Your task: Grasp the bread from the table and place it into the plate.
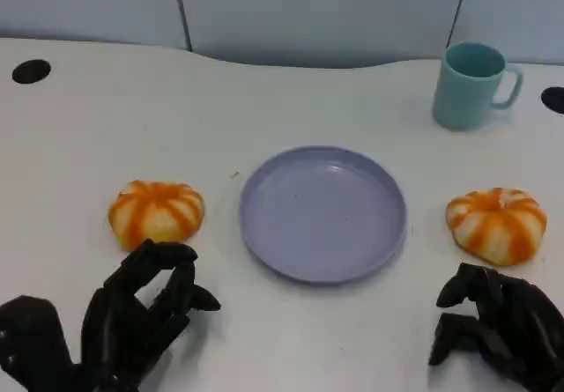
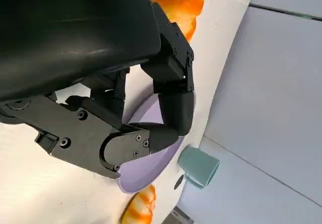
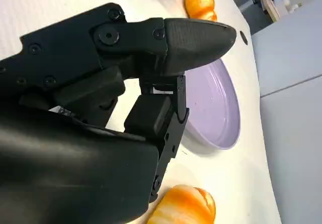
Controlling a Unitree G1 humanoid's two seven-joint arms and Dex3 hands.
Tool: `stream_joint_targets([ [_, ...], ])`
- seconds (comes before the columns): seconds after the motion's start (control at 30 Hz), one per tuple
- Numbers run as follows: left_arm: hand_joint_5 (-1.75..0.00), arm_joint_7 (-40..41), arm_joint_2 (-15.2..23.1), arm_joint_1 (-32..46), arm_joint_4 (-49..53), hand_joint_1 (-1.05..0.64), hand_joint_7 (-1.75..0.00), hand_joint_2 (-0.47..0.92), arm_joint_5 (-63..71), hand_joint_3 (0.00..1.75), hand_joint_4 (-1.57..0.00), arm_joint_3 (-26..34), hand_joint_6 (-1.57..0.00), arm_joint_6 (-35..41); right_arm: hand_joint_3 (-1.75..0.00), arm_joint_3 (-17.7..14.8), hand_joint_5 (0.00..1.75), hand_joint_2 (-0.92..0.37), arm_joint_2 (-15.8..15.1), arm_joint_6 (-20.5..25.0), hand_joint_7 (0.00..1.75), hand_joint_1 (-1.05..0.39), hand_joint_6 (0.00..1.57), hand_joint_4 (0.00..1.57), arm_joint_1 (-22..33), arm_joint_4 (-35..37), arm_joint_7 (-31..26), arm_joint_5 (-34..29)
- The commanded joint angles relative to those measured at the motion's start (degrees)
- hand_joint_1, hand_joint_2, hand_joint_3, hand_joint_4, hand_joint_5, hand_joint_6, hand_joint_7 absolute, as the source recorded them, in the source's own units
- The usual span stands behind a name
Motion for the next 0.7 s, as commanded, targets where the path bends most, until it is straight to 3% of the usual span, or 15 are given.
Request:
stream_joint_targets([
  [0.03,-1.65,0.11,0.81,-0.08,0.16,-0.40,-1.31,0.68,0.35,0.71,-0.63,0.09,-0.60,-0.81,-0.44,-0.54,1.12,-0.92,-1.00,0.36,1.05,-0.43,1.13,1.22,0.25,0.28,-0.22,-0.26],
  [0.23,-1.63,-1.53,1.28,-0.17,0.21,-0.39,-1.31,0.67,-0.20,0.71,-0.60,0.47,-0.59,-1.98,-0.43,-0.46,1.12,-0.92,-0.47,0.41,1.05,-0.43,1.13,1.22,0.44,-0.05,-0.50,-0.02],
  [0.27,-1.49,-2.49,1.78,-0.31,0.26,-0.38,-1.15,0.69,0.66,0.67,-0.59,0.21,-0.59,-4.36,-0.43,-0.44,1.12,-0.92,-0.43,0.37,1.05,-0.43,1.13,1.22,0.45,0.00,-0.39,0.06],
  [0.3,-1.26,-3.20,2.14,-0.43,0.37,-0.37,-0.80,0.75,1.27,0.57,-0.57,0.02,-0.59,-6.16,-0.43,-0.43,1.12,-0.92,-0.41,0.35,1.04,-0.43,1.13,1.22,0.46,0.03,-0.31,0.11],
  [0.33,-1.15,-3.70,2.36,-0.53,0.57,-0.37,-0.57,0.80,1.63,0.48,-0.57,-0.09,-0.64,-7.42,-0.43,-0.42,1.12,-0.92,-0.39,0.34,1.04,-0.43,1.13,1.22,0.46,0.06,-0.28,0.14],
  [0.4,-0.93,-5.03,3.79,-1.47,2.15,-0.36,-0.31,0.86,3.64,0.35,-0.58,-0.62,-0.65,-12.16,-0.43,-0.39,1.11,-0.92,-0.42,0.04,1.04,-0.43,1.14,1.22,-0.11,0.88,-0.29,-0.08],
  [0.47,-0.74,-5.75,6.86,-2.83,6.08,-0.44,-0.11,0.91,9.57,0.23,-0.54,-2.27,-0.62,-22.26,-0.43,-0.38,1.11,-0.92,-0.53,-0.23,1.03,-0.44,1.13,1.22,-0.63,1.68,-0.05,-0.19],
  [0.63,-0.57,-0.78,13.49,-5.86,12.96,-0.59,-0.01,0.92,23.30,0.12,-0.39,-5.45,-0.49,-39.00,-0.44,-0.21,1.11,-0.92,-0.31,-0.47,1.03,-0.43,1.13,1.22,-1.08,2.33,-0.31,-0.41],
  [0.7,-0.50,5.54,16.63,-6.73,13.28,-0.63,0.00,0.92,32.33,0.10,-0.32,-6.66,-0.43,-42.90,-0.44,-0.21,1.10,-0.92,-0.09,-0.46,1.03,-0.42,1.12,1.22,-1.18,2.44,-0.26,-0.25],
])
